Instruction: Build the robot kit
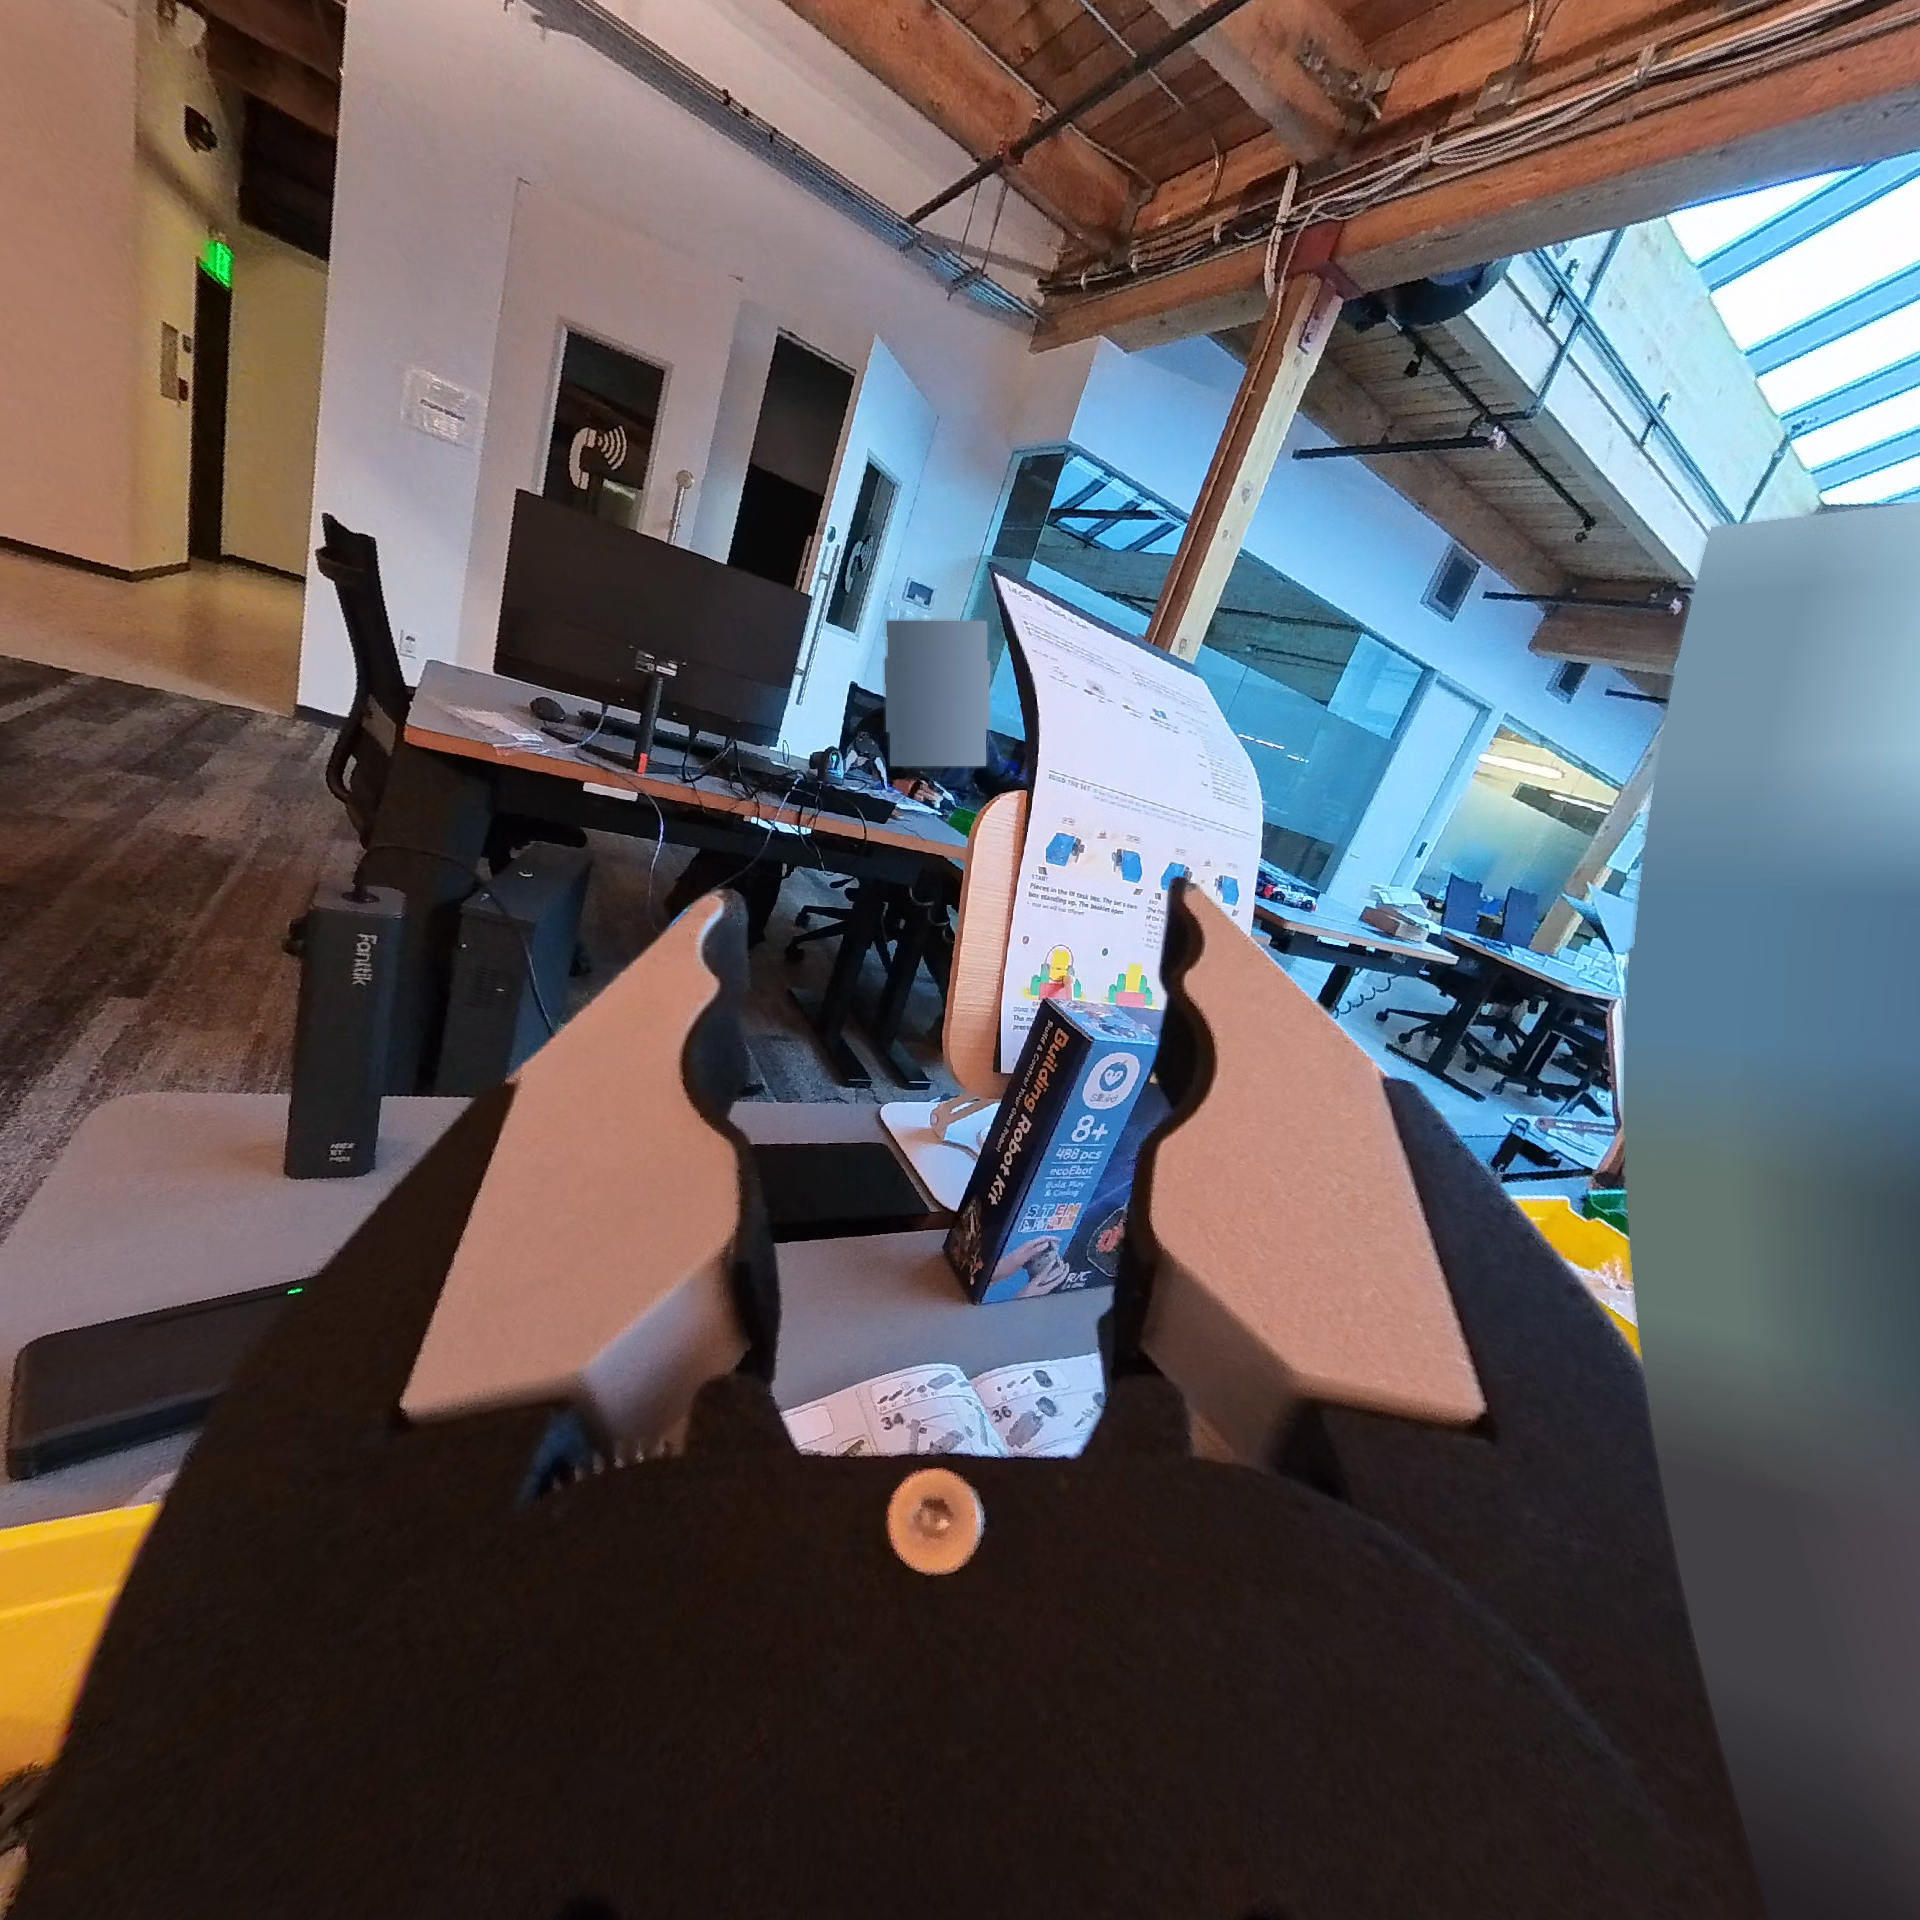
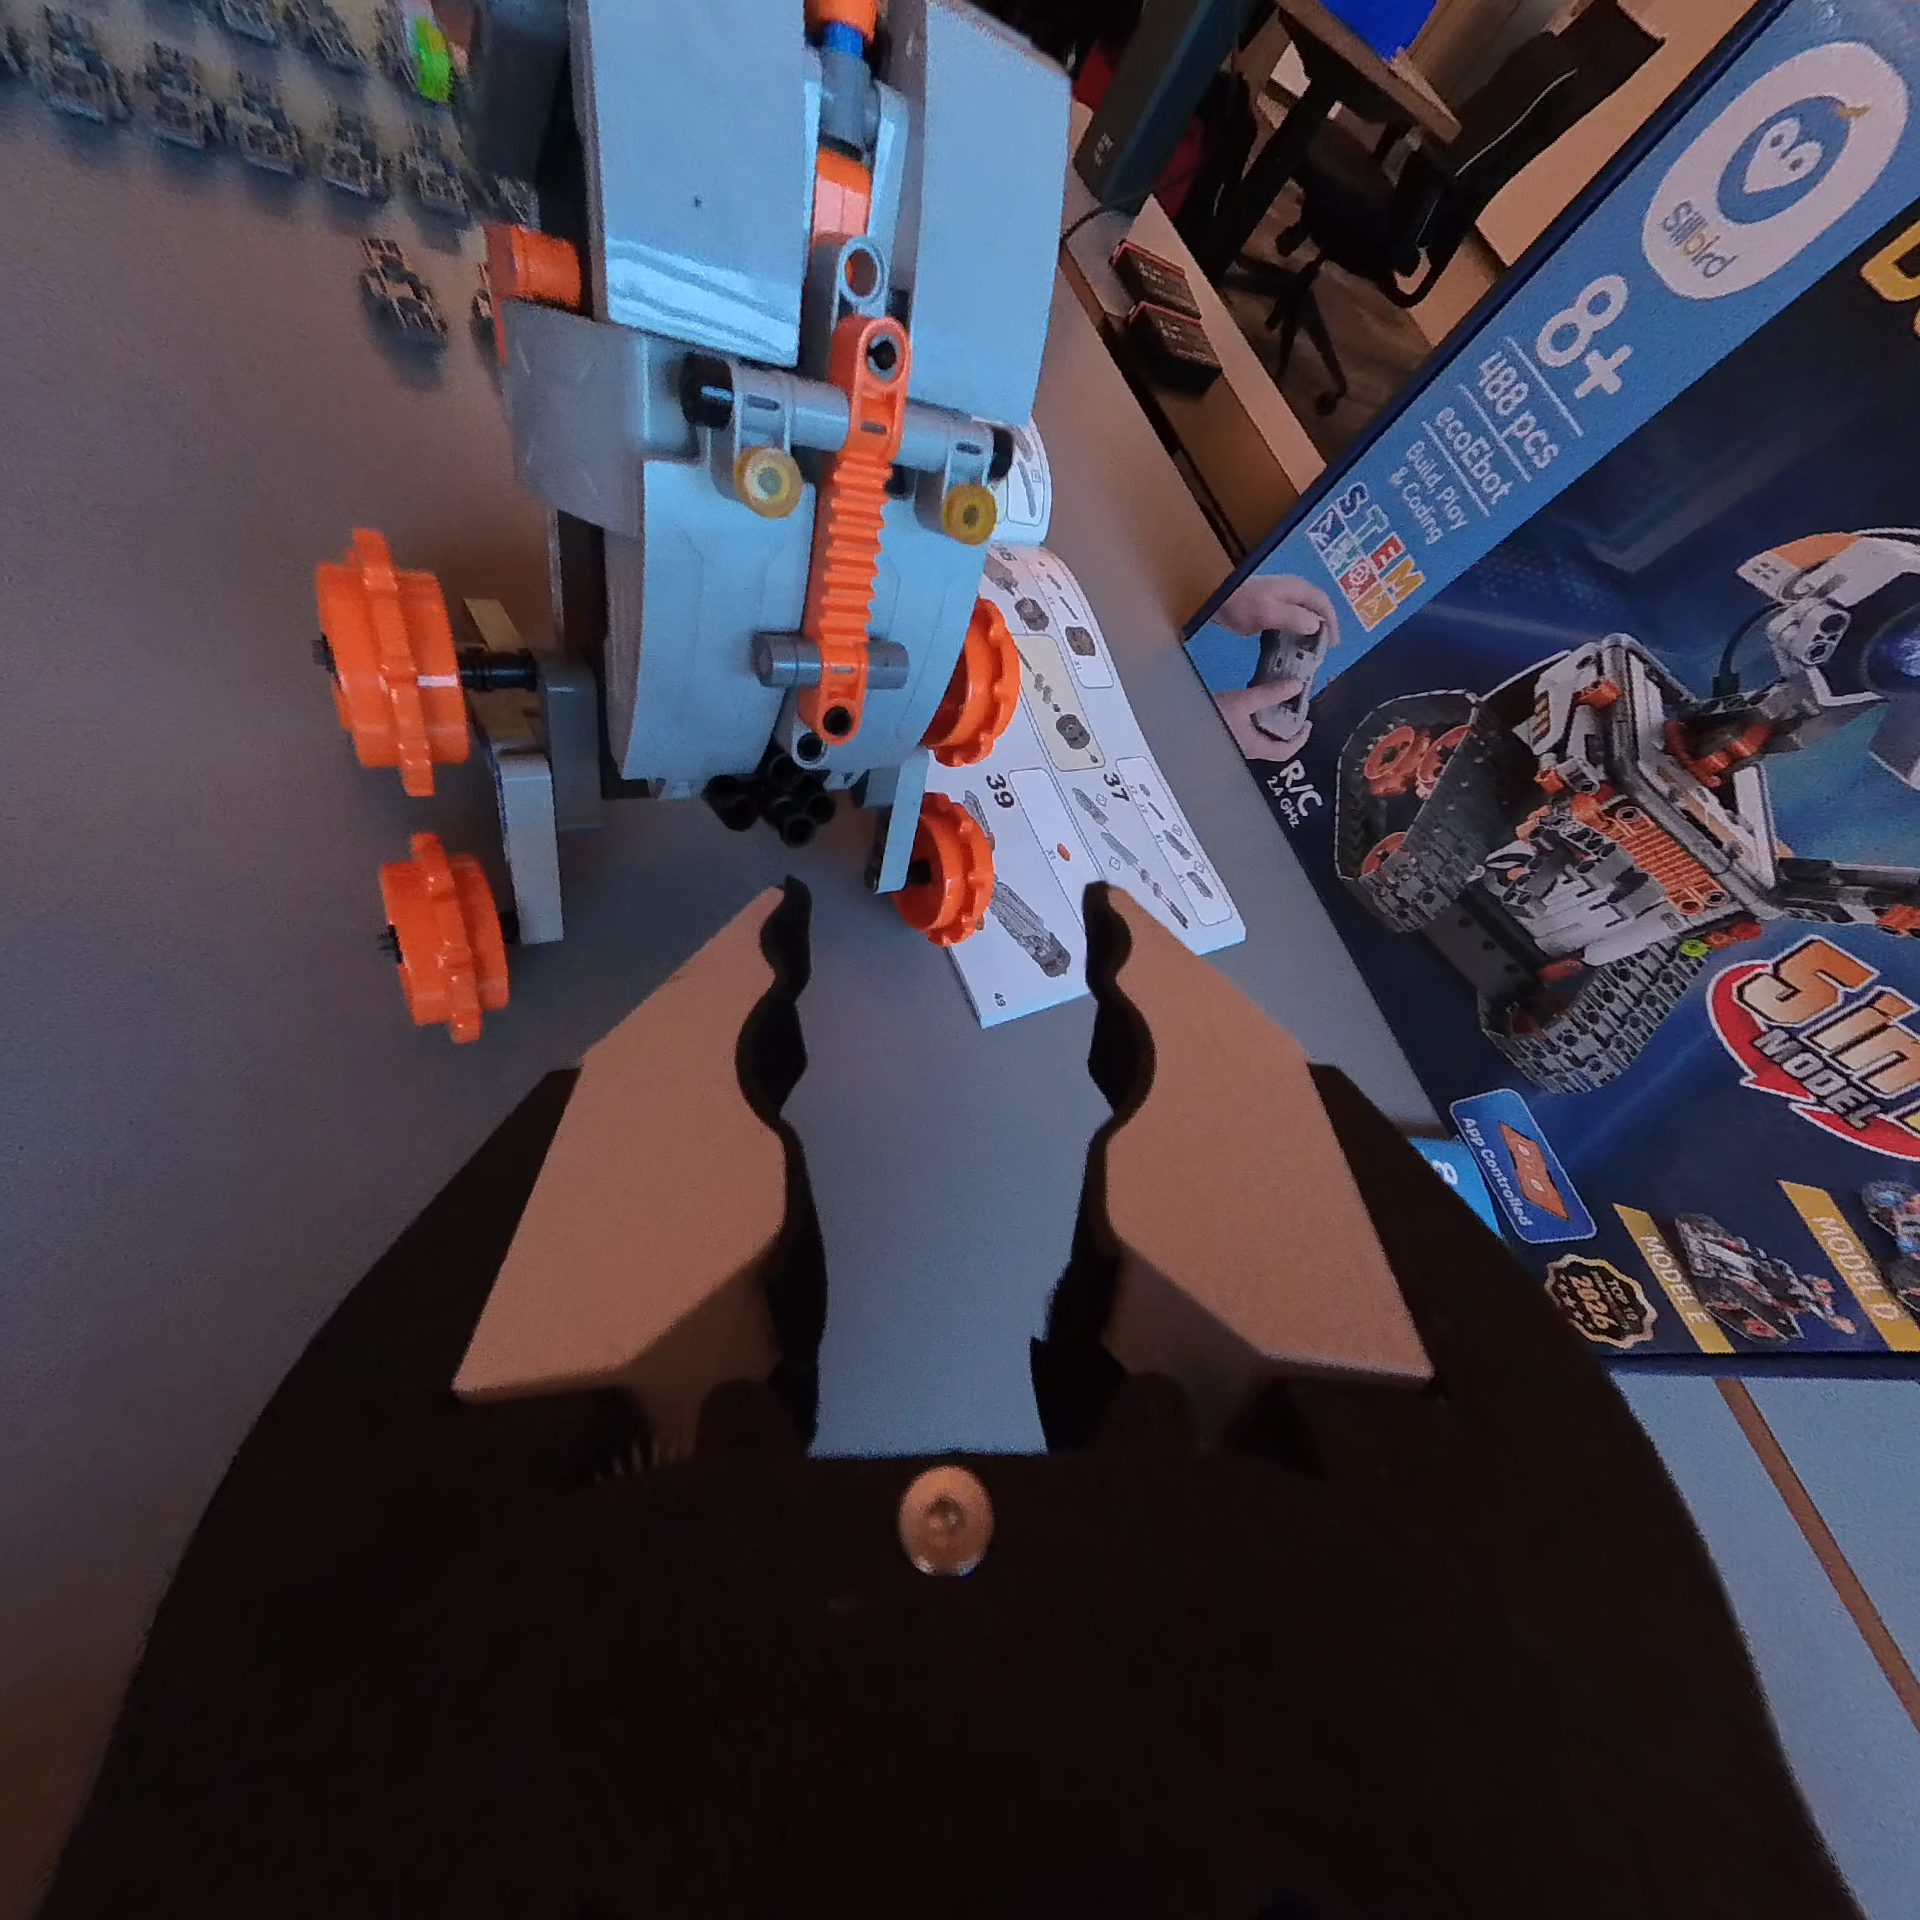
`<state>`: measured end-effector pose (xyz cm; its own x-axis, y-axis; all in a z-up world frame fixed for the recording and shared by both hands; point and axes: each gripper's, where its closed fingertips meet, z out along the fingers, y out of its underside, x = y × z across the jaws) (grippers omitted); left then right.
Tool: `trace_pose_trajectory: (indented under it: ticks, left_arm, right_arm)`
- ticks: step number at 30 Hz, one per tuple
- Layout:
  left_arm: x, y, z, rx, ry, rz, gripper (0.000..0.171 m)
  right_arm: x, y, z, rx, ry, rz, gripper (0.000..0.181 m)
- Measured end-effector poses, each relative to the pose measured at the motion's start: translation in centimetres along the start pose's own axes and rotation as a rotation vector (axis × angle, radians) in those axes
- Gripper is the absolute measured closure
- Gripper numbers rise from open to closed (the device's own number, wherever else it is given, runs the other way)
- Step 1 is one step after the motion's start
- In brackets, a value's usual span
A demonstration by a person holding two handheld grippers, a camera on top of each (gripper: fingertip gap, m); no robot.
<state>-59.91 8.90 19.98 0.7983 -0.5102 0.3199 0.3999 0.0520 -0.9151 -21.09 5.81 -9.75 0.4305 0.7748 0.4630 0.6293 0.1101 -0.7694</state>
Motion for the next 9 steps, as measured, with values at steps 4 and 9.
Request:
trace_pose_trajectory:
  ticks: [4, 9]
  left_arm:
    - [0.14, 0.17, 0.2, -0.003, 0.01, -0.004, 0.094]
    - [0.37, 0.78, 0.64, -0.028, 0.022, -0.006, 0.094]
  right_arm:
    - [0.17, 0.68, 0.2, -0.025, 0.006, -0.01, 0.132]
    - [0.07, 1.17, 0.4, -0.05, 0.008, -0.03, 0.135]
